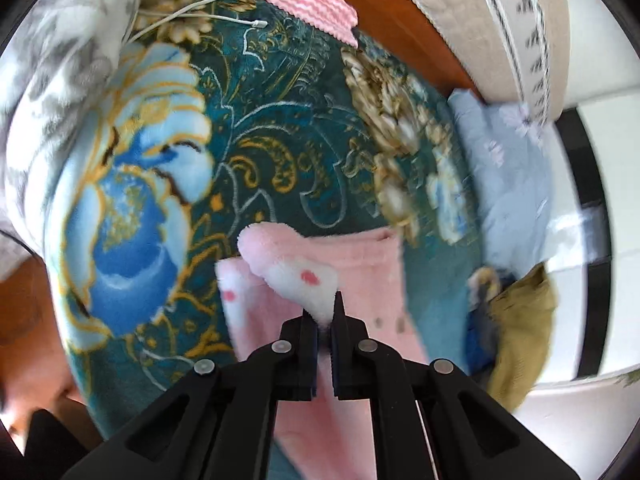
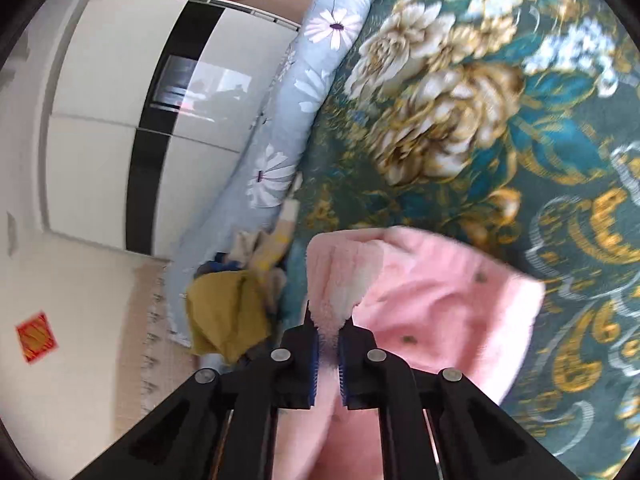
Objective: Fold clothes
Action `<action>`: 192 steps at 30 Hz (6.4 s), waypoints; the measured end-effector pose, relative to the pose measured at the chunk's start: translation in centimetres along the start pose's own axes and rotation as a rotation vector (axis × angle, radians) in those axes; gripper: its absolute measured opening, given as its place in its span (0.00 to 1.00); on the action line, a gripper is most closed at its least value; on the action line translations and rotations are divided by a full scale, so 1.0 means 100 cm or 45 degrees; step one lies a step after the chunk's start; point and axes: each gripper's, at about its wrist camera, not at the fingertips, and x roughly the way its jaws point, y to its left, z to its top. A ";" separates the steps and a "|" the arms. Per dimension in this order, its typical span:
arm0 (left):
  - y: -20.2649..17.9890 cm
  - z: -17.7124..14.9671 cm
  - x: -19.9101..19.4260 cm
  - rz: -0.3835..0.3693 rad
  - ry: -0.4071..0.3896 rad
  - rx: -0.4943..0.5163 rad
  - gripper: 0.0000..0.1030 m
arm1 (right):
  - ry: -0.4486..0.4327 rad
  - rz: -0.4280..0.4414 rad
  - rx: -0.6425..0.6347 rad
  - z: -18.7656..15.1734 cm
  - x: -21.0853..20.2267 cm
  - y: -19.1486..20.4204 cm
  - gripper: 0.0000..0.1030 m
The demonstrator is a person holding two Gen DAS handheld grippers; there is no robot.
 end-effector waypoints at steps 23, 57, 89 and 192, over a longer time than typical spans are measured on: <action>0.027 -0.003 0.015 -0.001 0.091 -0.106 0.04 | 0.089 -0.323 0.113 -0.010 0.024 -0.063 0.08; 0.021 0.014 -0.009 -0.092 -0.002 -0.027 0.04 | 0.004 -0.354 0.191 -0.010 -0.023 -0.077 0.42; 0.035 0.007 0.021 -0.112 0.052 -0.138 0.40 | 0.054 -0.143 0.287 -0.041 -0.015 -0.090 0.61; -0.020 0.048 0.024 0.047 0.246 -0.051 0.31 | 0.568 -0.065 -1.337 -0.296 0.228 0.343 0.28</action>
